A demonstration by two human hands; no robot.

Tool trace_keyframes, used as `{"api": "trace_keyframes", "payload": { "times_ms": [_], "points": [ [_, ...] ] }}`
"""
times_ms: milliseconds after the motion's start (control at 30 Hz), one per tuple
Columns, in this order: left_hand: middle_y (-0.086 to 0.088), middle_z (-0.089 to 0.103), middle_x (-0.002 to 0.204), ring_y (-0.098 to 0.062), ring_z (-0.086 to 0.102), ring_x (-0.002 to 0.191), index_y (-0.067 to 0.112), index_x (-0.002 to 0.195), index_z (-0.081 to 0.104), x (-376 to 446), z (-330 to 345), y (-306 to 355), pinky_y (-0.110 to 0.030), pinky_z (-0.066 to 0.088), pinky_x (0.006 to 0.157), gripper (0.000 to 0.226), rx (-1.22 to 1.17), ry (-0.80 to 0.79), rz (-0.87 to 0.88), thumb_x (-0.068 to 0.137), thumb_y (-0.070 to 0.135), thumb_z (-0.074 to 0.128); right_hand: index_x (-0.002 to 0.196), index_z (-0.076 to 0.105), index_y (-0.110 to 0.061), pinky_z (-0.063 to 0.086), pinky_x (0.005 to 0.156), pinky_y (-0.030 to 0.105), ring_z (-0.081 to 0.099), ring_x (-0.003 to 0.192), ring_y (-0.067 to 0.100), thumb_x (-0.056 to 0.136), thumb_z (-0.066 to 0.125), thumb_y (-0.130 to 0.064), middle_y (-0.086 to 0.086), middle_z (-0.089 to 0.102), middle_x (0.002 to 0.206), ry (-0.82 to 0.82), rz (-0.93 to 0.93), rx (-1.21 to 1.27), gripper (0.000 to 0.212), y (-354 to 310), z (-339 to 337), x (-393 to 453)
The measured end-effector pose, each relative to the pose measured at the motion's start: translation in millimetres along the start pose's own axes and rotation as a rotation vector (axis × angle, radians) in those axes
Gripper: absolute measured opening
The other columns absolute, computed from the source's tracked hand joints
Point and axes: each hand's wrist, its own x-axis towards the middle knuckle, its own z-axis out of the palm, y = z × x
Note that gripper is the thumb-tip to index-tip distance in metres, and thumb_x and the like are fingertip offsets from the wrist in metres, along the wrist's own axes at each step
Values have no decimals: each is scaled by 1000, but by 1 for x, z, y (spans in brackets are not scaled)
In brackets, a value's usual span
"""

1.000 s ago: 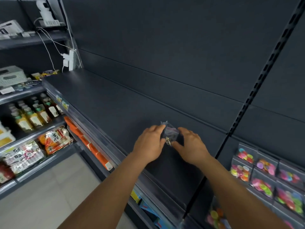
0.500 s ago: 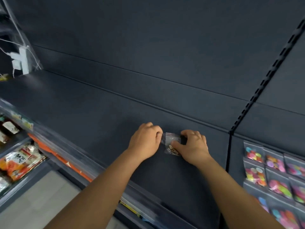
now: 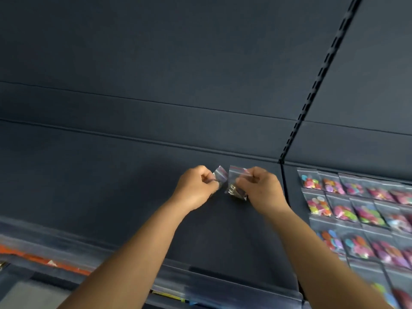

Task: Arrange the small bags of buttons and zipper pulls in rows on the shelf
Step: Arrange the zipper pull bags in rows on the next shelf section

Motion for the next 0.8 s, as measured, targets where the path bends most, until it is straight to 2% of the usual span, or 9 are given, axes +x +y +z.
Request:
{"api": "trace_keyframes", "payload": {
  "times_ms": [133, 200, 333, 433, 500, 567, 667, 733, 800],
  "points": [
    [6, 65, 71, -7, 57, 61, 14, 87, 65, -6, 29, 33, -17, 49, 58, 5, -401, -155, 14, 83, 10, 65, 65, 60, -15, 44, 52, 26, 48, 50, 9, 79, 65, -14, -6, 60, 55, 170, 36, 179, 14, 1, -31, -10],
    [8, 66, 65, -7, 58, 59, 15, 84, 66, -12, 47, 49, -17, 51, 58, 5, -498, -211, 32, 86, 10, 63, 68, 62, -15, 49, 55, 30, 51, 53, 10, 82, 64, -15, -5, 61, 56, 220, 57, 270, 14, 4, -49, -18],
    [10, 66, 65, -2, 61, 58, 15, 81, 65, -24, 82, 77, -18, 52, 59, 10, -596, -277, 23, 86, 7, 62, 70, 65, -14, 53, 55, 27, 57, 58, 12, 82, 64, -12, -4, 62, 57, 387, 123, 404, 13, 17, -92, -37],
    [7, 68, 73, -3, 65, 64, 15, 86, 65, -38, 111, 101, -18, 53, 62, 14, -619, -353, 46, 84, 1, 62, 70, 68, -13, 55, 58, 30, 59, 63, 17, 85, 65, -14, 3, 66, 64, 430, 160, 450, 15, 29, -126, -56],
    [2, 70, 84, -8, 68, 76, 15, 90, 65, -50, 132, 118, -21, 56, 68, 18, -585, -408, 93, 84, -1, 63, 72, 70, -13, 55, 59, 27, 62, 65, 17, 87, 65, -22, 8, 67, 69, 409, 147, 460, 19, 37, -147, -72],
    [3, 69, 88, -8, 67, 80, 19, 90, 63, -64, 155, 135, -18, 55, 69, 20, -538, -425, 146, 83, 0, 65, 75, 72, -18, 58, 64, 28, 65, 67, 16, 87, 64, -31, 8, 69, 74, 390, 130, 468, 20, 43, -170, -88],
    [0, 69, 89, -13, 67, 84, 19, 90, 62, -89, 191, 161, -24, 56, 75, 19, -494, -473, 201, 82, 3, 68, 66, 73, -22, 55, 60, 28, 64, 60, 12, 85, 67, -26, 0, 68, 62, 460, 130, 441, 20, 55, -209, -113],
    [-2, 70, 87, -15, 67, 80, 18, 88, 63, -106, 216, 178, -27, 56, 74, 14, -459, -498, 223, 82, 7, 69, 59, 70, -18, 55, 58, 31, 61, 54, 13, 84, 67, -19, -3, 62, 53, 540, 129, 471, 26, 65, -238, -131],
    [0, 69, 76, -10, 66, 66, 17, 85, 65, -125, 241, 194, -23, 55, 64, 6, -446, -552, 228, 85, 12, 68, 58, 67, -16, 56, 56, 32, 59, 53, 14, 85, 67, -18, -2, 59, 51, 609, 122, 508, 27, 76, -270, -151]
  ]
}}
